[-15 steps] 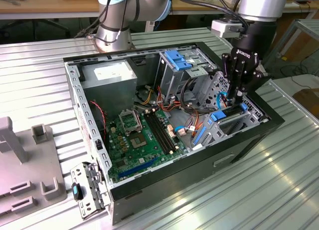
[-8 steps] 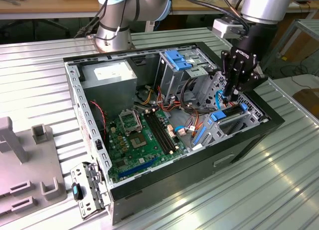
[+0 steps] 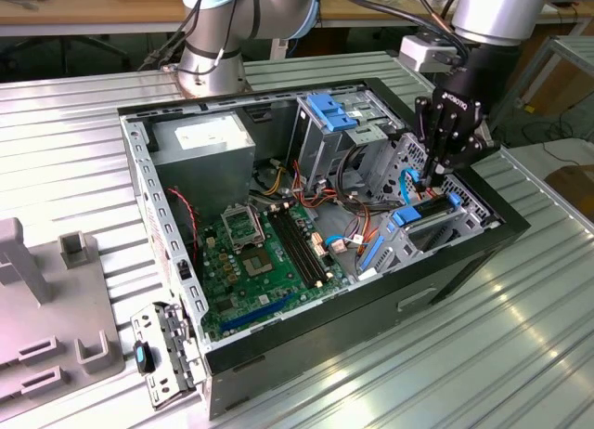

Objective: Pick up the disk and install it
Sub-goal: 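Insert the second disk wire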

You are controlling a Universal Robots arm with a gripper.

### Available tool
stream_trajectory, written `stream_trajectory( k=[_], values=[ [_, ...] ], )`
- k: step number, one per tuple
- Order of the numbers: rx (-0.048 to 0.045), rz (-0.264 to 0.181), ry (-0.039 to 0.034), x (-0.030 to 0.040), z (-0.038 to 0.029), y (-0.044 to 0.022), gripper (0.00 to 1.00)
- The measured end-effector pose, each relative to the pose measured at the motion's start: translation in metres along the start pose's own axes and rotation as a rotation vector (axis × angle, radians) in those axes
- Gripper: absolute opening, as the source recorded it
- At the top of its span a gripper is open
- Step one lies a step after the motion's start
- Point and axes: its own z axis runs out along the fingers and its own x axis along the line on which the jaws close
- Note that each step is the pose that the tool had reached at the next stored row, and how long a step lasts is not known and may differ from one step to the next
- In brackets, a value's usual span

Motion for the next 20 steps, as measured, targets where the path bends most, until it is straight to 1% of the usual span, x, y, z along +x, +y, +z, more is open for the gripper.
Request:
stream_trajectory(
  k=[2,4,5,7,9,11,13,15,16,20],
  values=[
    [0.0000,0.000,0.0000,-0.0003,0.0000,-0.0012,0.16],
    [0.0002,0.000,0.0001,-0.0004,0.0002,-0.0017,0.16],
    [0.0049,0.001,-0.0010,0.0008,0.0020,-0.0021,0.16],
    [0.0068,0.002,-0.0020,0.0028,0.0038,-0.0026,0.16],
    [0.0070,0.002,-0.0026,0.0062,0.0050,-0.0033,0.16],
    [0.0063,0.002,-0.0051,0.0091,0.0059,-0.0049,0.16],
    [0.0061,0.002,-0.0061,0.0117,0.0065,-0.0062,0.16],
    [0.0057,0.002,-0.0081,0.0132,0.0069,-0.0066,0.16],
    [0.0073,-0.006,-0.0091,0.0132,0.0070,-0.0067,0.16],
    [0.0250,-0.080,-0.0119,0.0130,0.0077,-0.0070,0.16]
  ],
)
